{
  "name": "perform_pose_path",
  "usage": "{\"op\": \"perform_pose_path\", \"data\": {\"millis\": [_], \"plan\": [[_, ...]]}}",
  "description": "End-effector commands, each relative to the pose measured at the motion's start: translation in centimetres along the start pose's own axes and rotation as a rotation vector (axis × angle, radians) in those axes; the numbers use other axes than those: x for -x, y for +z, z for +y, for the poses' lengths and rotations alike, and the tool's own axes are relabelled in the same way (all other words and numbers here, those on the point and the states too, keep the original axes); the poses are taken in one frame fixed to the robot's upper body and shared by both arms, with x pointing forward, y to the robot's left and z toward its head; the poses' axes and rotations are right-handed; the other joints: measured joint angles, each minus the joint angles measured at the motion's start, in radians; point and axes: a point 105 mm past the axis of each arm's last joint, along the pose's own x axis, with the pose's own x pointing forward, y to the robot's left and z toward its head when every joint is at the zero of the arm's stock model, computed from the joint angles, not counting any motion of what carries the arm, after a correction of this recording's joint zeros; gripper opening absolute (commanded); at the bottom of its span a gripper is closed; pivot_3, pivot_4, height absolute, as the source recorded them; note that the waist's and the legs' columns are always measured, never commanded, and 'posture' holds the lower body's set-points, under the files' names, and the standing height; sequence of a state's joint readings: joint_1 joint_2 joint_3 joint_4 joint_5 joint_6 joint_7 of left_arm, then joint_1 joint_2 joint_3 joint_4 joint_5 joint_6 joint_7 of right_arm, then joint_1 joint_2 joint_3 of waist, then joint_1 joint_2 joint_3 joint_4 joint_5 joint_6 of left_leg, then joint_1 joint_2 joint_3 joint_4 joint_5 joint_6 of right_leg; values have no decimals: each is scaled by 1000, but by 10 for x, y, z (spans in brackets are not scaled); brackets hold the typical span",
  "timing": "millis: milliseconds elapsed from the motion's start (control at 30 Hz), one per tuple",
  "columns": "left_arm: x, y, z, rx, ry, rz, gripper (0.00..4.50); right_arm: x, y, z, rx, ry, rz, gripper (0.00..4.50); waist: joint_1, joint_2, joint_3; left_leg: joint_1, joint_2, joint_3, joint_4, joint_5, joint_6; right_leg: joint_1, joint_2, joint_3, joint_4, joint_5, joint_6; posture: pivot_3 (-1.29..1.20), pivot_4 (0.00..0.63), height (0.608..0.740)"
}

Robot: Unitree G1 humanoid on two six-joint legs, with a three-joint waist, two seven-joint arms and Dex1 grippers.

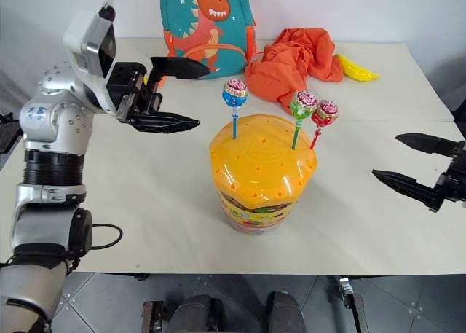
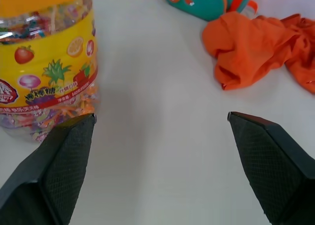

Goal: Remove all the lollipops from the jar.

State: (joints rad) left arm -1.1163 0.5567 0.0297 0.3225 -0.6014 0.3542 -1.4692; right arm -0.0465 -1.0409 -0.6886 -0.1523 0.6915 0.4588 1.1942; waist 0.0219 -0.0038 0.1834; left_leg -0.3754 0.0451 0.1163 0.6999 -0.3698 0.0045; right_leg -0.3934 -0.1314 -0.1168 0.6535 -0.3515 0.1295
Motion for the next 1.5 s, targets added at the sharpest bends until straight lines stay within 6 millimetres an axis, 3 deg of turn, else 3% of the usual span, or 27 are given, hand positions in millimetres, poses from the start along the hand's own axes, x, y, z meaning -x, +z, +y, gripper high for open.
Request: {"op": "perform_pose_path", "data": {"millis": [33,400,567,767,933,1133,1300,1367,1433,1500], "plan": [[-15,19,-9,-35,-146,-93,4500,9,15,4,44,-35,-46,4487,0,0,0,0,0,0,0,0,0,0,0,0,0,0,0,0,150,740],[-47,-7,-20,114,-334,-107,4500,21,20,14,43,-103,-77,4487,4,0,0,0,-1,-2,0,-1,2,2,-1,0,0,0,0,0,150,740],[-55,-10,-17,127,-342,-120,3354,25,19,16,39,-130,-83,4500,4,0,0,0,-1,-2,0,-1,2,1,0,0,0,0,0,0,150,740],[-57,-8,-16,126,-348,-105,1559,28,16,16,40,-145,-83,4500,4,0,0,0,-1,-2,0,-1,2,1,-1,0,0,0,0,0,150,740],[-58,6,-9,91,-316,-132,98,29,16,14,45,-152,-88,4500,6,0,0,-1,-1,-2,0,-1,2,1,-1,0,0,0,0,0,150,740],[-58,42,10,5,-198,-200,39,32,19,10,60,-149,-91,4500,5,0,0,-1,-1,-3,0,-1,2,2,-1,0,0,0,0,0,150,740],[-51,59,29,-29,-40,-164,39,33,22,8,67,-140,-86,4500,3,0,0,-1,-1,-3,0,-1,2,2,-1,0,0,0,0,0,150,740],[-37,48,49,35,154,-22,39,33,22,8,67,-136,-86,4500,2,0,0,-1,-1,-3,0,-1,2,1,-1,0,0,0,0,0,150,740],[-6,26,68,139,389,170,39,32,22,9,59,-121,-86,4500,1,0,0,0,-1,-3,0,-1,2,1,-1,0,0,0,0,0,150,740],[23,12,74,205,557,288,39,32,21,11,50,-103,-83,4500,-1,0,0,0,-1,-3,0,-1,2,1,0,0,0,0,0,0,150,740]]}}
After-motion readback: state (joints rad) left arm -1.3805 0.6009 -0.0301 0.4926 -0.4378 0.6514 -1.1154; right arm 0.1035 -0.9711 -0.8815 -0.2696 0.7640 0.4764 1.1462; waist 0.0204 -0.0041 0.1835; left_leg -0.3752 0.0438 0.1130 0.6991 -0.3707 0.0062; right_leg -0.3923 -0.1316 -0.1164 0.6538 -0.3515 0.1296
